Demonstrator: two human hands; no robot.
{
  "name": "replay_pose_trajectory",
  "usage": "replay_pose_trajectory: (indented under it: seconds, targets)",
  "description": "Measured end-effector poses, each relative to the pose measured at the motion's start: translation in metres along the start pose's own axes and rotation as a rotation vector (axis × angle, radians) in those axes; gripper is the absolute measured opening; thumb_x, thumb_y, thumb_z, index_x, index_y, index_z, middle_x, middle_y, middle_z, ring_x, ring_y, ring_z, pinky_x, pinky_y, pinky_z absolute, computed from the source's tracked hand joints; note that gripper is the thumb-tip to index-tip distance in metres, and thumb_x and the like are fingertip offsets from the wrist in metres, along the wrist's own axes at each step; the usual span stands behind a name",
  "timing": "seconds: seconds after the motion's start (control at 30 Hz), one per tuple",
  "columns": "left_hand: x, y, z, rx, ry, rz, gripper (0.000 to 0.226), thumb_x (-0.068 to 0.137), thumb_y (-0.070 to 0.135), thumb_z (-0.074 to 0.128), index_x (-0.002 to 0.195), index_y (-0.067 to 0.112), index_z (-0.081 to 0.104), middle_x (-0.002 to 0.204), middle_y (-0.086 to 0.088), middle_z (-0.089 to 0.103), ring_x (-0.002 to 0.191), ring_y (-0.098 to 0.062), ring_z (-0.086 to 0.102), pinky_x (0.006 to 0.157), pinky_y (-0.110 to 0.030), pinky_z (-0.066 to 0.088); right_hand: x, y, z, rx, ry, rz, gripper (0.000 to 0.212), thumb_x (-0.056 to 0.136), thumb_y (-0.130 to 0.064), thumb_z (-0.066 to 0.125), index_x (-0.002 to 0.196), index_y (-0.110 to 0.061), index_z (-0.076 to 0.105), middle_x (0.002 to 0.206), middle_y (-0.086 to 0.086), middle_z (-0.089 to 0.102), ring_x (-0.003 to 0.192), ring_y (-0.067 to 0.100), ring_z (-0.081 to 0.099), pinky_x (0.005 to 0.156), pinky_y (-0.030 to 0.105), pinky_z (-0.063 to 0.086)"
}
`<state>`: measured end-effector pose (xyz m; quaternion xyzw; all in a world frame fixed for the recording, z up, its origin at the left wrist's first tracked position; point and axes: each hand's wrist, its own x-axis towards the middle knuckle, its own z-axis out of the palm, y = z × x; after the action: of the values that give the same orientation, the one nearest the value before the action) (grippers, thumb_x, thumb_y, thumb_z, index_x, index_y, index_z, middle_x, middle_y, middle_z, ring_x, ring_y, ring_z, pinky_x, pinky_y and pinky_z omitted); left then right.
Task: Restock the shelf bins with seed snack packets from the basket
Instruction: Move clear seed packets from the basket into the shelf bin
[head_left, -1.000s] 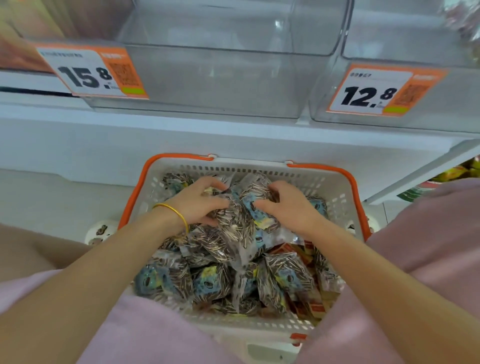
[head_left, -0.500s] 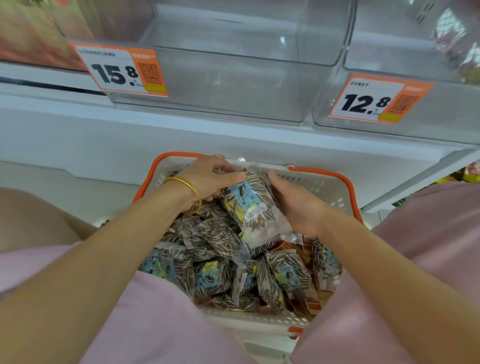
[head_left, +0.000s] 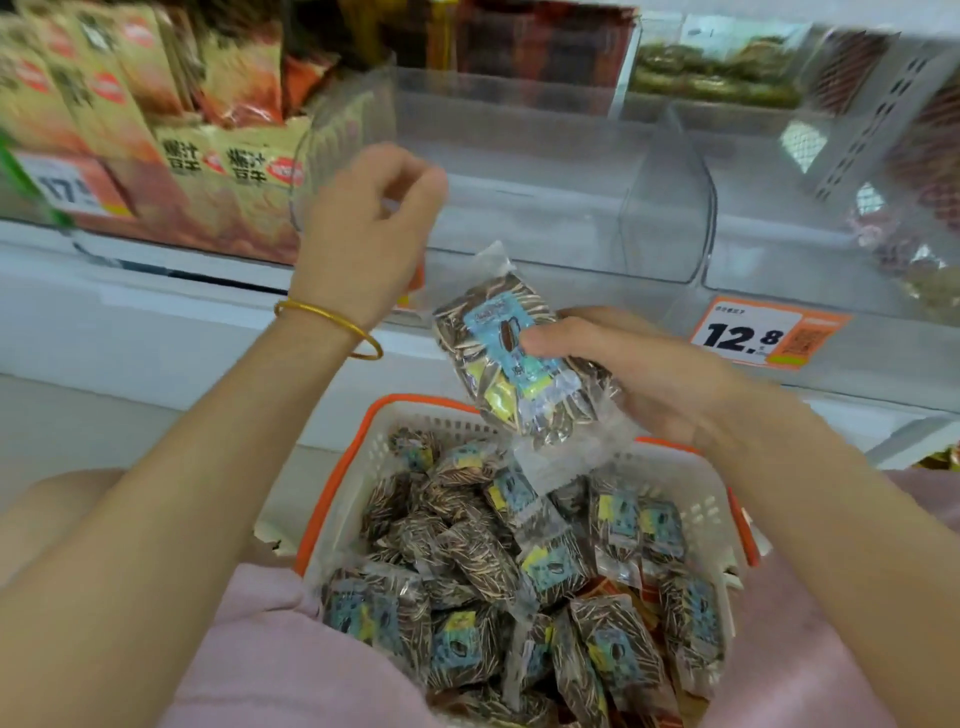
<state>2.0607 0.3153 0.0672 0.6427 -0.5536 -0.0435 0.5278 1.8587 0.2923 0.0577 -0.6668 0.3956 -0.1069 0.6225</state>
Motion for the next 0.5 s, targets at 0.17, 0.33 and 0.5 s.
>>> replay_pose_trajectory:
  seconds: [0.17, 0.33, 0.5]
  targets:
    - [0.041, -0.031, -0.015, 0.292, 0.103, 0.174, 0.030, 0.087, 0.024, 0.043, 0.101, 0.009, 0.065, 0.099, -0.007, 0.064, 0.095, -0.025, 0.055, 0.083, -0.033, 0.040, 0.035, -0.087, -0.026, 0.084, 0.144, -0.184, 0.026, 0.064, -0.040, 0.068, 0.074, -0.017, 0.075, 0.077, 0.001, 0.073, 0.064, 0.018, 0.067, 0.075, 0.041, 0.052]
    - [0.043, -0.054, 0.002, 0.565, -0.140, 0.269, 0.048, 0.090, 0.043, 0.026, 0.098, 0.018, 0.067, 0.097, -0.003, 0.068, 0.098, -0.029, 0.059, 0.089, -0.041, 0.039, 0.136, -0.124, -0.042, -0.175, 0.330, -0.148, 0.044, 0.076, -0.036, 0.073, 0.108, -0.008, 0.062, 0.092, 0.006, 0.072, 0.073, 0.018, 0.071, 0.051, 0.029, 0.054]
    - [0.031, -0.076, 0.013, 0.648, -0.206, 0.401, 0.048, 0.093, 0.039, 0.030, 0.097, 0.018, 0.072, 0.097, -0.001, 0.072, 0.101, -0.023, 0.065, 0.096, -0.048, 0.041, 0.233, -0.104, -0.028, -0.620, 0.366, -0.073, 0.026, 0.073, -0.030, 0.075, 0.076, -0.016, 0.053, 0.080, 0.003, 0.060, 0.068, 0.018, 0.059, 0.046, 0.028, 0.049]
